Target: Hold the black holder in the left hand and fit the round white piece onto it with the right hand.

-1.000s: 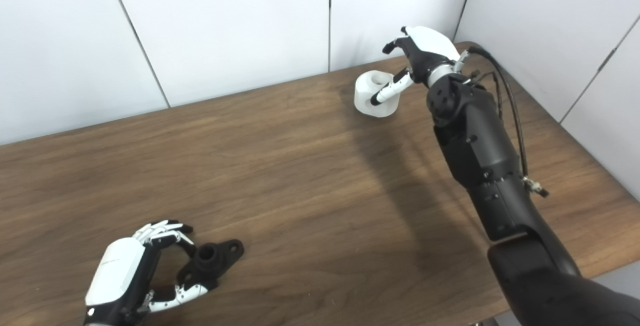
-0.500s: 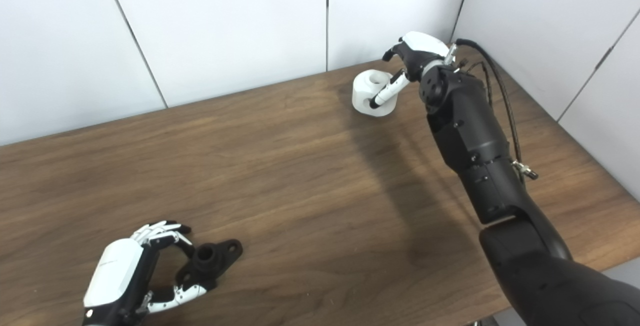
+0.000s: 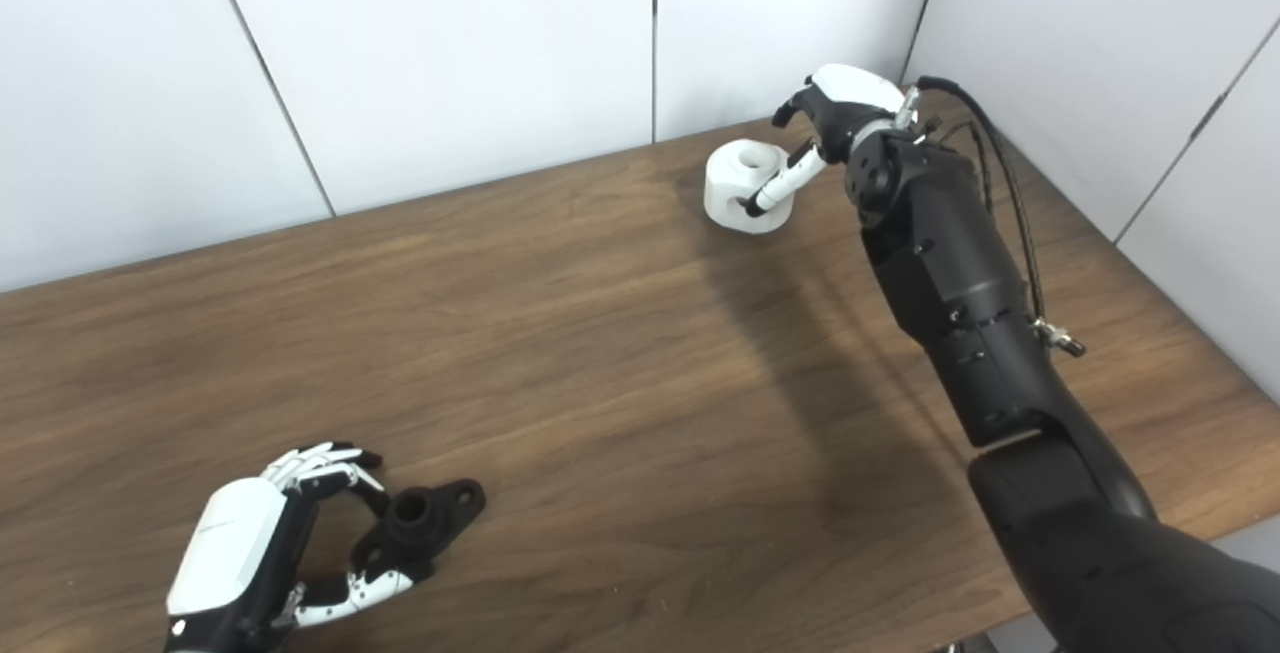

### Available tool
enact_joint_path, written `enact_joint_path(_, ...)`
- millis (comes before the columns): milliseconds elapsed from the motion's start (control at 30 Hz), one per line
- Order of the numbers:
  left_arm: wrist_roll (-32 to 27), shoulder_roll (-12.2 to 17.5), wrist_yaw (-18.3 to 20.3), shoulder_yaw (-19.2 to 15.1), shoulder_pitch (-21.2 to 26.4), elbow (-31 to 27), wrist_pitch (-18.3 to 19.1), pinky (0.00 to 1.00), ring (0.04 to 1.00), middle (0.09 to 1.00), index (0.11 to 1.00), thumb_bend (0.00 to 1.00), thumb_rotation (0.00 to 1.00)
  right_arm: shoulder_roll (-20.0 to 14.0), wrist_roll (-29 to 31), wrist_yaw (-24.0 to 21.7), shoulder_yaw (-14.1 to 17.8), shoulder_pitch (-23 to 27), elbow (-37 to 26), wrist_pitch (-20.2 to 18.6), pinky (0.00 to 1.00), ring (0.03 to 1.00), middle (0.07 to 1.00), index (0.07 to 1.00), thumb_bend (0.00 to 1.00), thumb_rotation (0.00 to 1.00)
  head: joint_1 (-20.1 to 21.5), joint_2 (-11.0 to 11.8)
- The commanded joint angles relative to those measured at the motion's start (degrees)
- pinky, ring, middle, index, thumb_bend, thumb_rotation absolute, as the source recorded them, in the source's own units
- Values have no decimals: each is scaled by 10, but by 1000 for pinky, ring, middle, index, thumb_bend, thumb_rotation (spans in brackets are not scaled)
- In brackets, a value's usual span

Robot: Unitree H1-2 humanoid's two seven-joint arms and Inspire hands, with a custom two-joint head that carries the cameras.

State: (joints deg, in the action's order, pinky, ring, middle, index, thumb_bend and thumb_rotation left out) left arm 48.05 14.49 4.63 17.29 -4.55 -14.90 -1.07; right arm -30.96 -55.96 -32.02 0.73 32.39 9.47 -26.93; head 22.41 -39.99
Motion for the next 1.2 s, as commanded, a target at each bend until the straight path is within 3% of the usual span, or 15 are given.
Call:
enact_joint_path(0,7,4,-3,-3,2,-3,-2,865,830,751,487,518,41,-17,-6,2,4,20,-11,0,1000,1000,986,757,968,320,-2,1)
enact_joint_path(133,6,3,-2,-4,2,-3,1,870,831,751,487,518,41,-20,12,16,0,14,-8,1,1000,1000,948,743,960,313,-2,2)
enact_joint_path(600,6,2,2,-4,1,-8,4,869,831,749,487,518,41,-16,28,40,-8,7,3,0,1000,1000,985,736,950,305,-2,2)
enact_joint_path(1167,8,3,0,-4,2,-3,1,867,830,750,487,518,42,-21,52,74,-18,4,2,1,1000,1000,968,721,925,325,-3,4)
